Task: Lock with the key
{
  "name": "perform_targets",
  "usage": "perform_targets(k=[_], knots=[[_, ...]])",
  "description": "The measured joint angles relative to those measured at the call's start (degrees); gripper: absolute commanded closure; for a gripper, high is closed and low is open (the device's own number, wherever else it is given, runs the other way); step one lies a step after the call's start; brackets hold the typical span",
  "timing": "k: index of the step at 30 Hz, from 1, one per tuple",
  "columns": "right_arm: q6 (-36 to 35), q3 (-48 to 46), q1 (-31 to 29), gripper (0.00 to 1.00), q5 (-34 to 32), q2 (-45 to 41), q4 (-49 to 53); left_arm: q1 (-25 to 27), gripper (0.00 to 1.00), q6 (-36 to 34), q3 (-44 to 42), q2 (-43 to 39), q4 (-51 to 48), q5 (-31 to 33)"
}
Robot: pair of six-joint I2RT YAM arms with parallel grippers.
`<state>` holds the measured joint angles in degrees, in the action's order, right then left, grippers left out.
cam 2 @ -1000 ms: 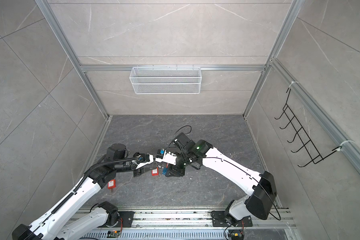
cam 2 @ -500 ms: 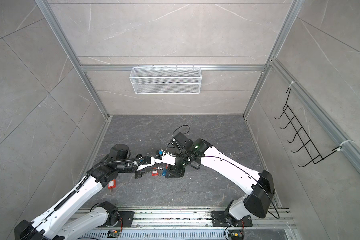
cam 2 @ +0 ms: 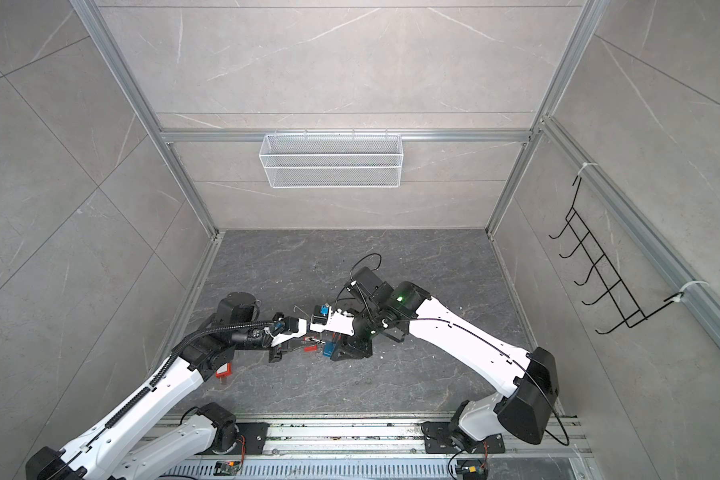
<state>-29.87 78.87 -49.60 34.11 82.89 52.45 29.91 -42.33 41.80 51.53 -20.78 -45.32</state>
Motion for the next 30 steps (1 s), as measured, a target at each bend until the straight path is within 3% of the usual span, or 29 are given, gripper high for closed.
perform_targets(k=[5,9,13,20,30], knots=[[-0.92,-0.04,0.00,0.67,1.38,0.02,0.02,0.00,0.78,0.52,-0.26,-0.87,0.04,-1.36],[-1.55,0.02,0.00,0.67,1.68,0.37,0.04,0.00,0.93,1.38,-0.31,-1.53,-0.20,-3.13],[-2.89,0.44,0.04,0.65,1.70,0.61,0.70,-0.04,1.00,2.14,-0.85,-1.81,-0.83,-4.68],[-4.24,0.76,0.09,0.46,-0.13,0.94,-1.27,0.00,1.00,4.85,-2.16,-3.63,-0.26,-4.76],[-4.00,0.57,2.75,0.43,-3.10,-1.90,-4.70,0.07,1.00,10.86,-4.28,-6.03,3.85,-3.78]])
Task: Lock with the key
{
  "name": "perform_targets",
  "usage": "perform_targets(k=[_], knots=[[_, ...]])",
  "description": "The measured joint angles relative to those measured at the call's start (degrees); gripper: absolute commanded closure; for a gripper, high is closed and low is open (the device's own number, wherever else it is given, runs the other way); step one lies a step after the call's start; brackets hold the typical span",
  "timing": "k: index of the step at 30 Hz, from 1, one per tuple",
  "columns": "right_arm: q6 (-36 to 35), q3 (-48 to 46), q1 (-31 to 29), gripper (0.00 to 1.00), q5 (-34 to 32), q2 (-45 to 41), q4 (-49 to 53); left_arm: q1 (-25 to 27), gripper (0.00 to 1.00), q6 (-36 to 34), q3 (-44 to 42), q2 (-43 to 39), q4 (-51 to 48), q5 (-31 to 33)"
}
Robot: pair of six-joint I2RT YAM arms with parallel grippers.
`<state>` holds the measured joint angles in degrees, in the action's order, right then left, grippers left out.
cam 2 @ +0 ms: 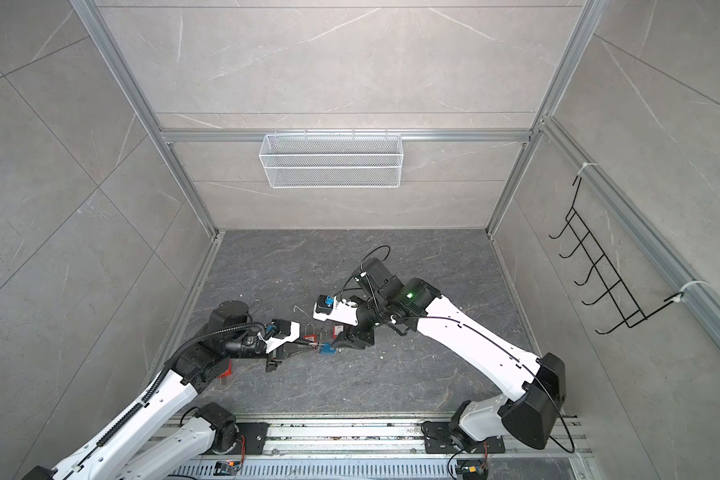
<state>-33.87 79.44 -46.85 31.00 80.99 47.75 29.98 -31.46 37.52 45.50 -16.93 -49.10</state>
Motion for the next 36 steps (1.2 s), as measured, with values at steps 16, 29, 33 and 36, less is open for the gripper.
perform_targets(k=[16,29,33,36], knots=[[2.51,-3.87,-0.04,0.60,2.54,1.05,-2.49,0.00,1.00,6.47,-0.79,-0.15,5.84,0.04],[2.99,-5.09,-1.11,0.77,2.64,-0.07,-5.99,0.22,1.00,10.14,-0.79,1.36,6.78,-0.83],[2.56,-6.01,-1.81,0.81,1.99,-1.51,-6.71,0.48,1.00,11.21,-0.79,1.53,7.17,-1.27],[2.36,-6.49,-2.38,0.84,1.18,-1.97,-6.78,0.87,1.00,12.00,-0.79,1.79,7.15,-1.60]])
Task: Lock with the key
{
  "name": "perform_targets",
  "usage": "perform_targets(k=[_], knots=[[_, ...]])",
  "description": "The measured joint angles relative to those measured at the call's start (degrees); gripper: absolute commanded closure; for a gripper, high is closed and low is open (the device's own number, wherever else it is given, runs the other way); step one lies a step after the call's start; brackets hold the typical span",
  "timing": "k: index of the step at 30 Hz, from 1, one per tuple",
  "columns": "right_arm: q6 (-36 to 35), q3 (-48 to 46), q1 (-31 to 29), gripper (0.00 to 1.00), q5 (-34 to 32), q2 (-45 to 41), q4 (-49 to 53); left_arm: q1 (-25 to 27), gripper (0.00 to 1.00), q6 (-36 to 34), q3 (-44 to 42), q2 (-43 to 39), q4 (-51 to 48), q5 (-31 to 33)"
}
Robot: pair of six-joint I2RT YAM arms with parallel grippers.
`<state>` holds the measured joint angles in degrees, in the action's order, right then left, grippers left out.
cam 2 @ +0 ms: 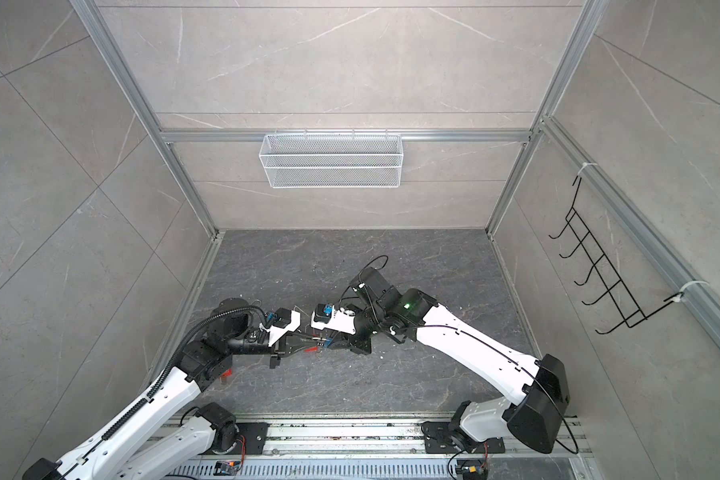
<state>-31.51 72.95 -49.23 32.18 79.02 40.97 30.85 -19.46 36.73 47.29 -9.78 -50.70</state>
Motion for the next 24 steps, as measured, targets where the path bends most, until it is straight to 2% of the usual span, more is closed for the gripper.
perform_targets(k=[7,14,19,24], knots=[[-0.02,-0.68,-0.52,0.87,-1.36,-0.46,-0.07,1.42,1.00,1.03,-0.02,0.72,0.09,0.81],[-1.09,-1.62,-0.55,0.85,0.72,-1.27,1.22,4.87,1.00,-0.52,-2.40,-1.25,2.67,3.23],[-1.75,-1.81,-0.68,0.87,0.46,-1.33,1.18,5.53,1.00,-0.59,-2.71,-1.53,3.06,4.33],[-1.53,-2.99,-0.61,0.88,-1.81,-1.57,-0.66,5.53,1.00,2.19,-3.39,0.52,6.16,5.16]])
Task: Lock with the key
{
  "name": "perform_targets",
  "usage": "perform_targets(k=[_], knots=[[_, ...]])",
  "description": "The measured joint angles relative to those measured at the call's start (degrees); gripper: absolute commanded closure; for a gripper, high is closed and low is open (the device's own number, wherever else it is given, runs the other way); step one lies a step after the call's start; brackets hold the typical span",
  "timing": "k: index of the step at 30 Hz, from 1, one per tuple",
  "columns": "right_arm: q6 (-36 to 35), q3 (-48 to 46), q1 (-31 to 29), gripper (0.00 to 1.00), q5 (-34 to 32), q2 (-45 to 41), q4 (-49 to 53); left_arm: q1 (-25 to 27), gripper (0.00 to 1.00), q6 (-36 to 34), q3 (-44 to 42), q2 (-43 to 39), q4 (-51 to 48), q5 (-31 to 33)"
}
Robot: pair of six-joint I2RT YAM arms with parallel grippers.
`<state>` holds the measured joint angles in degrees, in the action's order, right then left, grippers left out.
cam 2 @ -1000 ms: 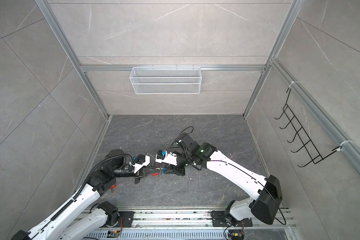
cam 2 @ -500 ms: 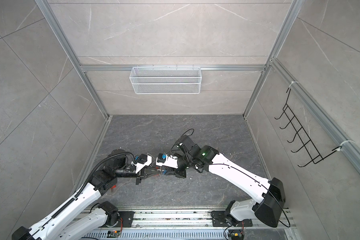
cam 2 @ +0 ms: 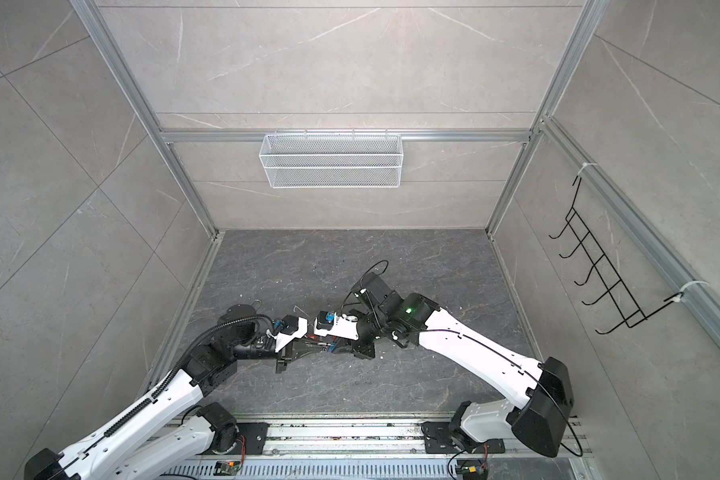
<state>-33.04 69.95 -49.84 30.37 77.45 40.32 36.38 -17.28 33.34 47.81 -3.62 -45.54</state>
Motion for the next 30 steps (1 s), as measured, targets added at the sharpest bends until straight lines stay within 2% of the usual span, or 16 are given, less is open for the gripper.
perform_targets(k=[8,12,20,24,30], knots=[[0.04,-3.04,-0.04,0.92,-4.02,-1.20,-3.02,0.00,1.00,4.50,-1.25,3.96,5.29,0.02],[0.07,-3.78,-0.04,0.94,-4.02,-2.45,-3.96,0.72,1.00,4.22,-2.10,3.56,7.45,0.50],[-0.17,-3.89,-0.09,1.00,-3.15,-2.47,-2.03,4.92,1.00,2.03,-3.80,3.10,9.27,5.53],[-0.48,-3.89,-0.09,1.00,-3.19,-1.92,0.24,7.08,1.00,1.86,-3.82,4.59,9.49,7.08],[-0.81,-3.89,0.09,1.00,-4.09,-1.14,0.55,7.23,1.00,2.54,-4.09,6.32,10.99,7.21]])
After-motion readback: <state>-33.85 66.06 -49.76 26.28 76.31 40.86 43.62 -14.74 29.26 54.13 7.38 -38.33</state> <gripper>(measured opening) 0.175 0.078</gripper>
